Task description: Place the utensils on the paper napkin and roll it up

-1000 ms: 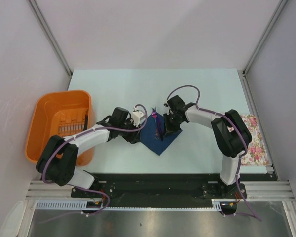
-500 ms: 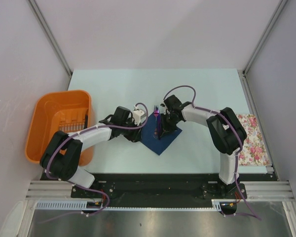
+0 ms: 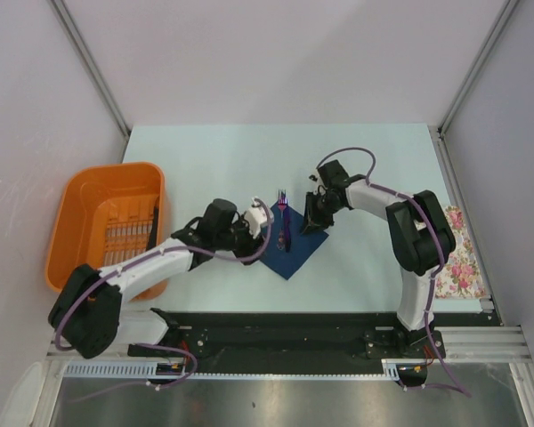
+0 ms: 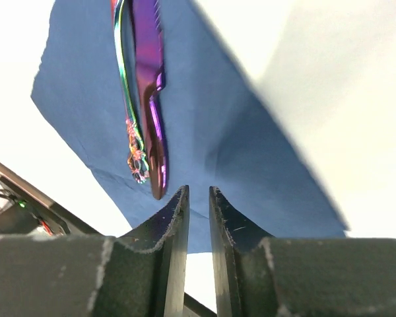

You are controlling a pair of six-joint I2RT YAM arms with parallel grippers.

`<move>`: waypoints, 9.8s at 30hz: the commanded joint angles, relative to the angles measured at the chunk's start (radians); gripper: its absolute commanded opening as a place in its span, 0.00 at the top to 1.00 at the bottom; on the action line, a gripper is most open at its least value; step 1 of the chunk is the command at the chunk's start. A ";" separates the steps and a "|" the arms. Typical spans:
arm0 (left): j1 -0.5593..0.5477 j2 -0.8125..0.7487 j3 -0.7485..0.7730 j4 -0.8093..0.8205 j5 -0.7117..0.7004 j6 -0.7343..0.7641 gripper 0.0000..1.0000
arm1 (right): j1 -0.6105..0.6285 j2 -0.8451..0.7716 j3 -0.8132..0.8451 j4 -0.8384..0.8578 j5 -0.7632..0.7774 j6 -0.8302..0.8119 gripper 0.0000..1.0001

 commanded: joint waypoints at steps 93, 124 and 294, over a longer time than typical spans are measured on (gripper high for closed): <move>-0.164 0.412 0.273 0.206 -0.344 0.466 1.00 | -0.117 0.043 0.050 -0.096 -0.352 -0.048 0.78; -0.115 0.333 0.334 0.085 -0.372 0.329 0.37 | -0.034 0.158 0.030 -0.056 -0.200 0.006 0.80; 0.201 0.805 0.373 0.467 0.466 -0.848 0.79 | -0.200 0.075 0.094 -0.233 0.065 -0.181 0.38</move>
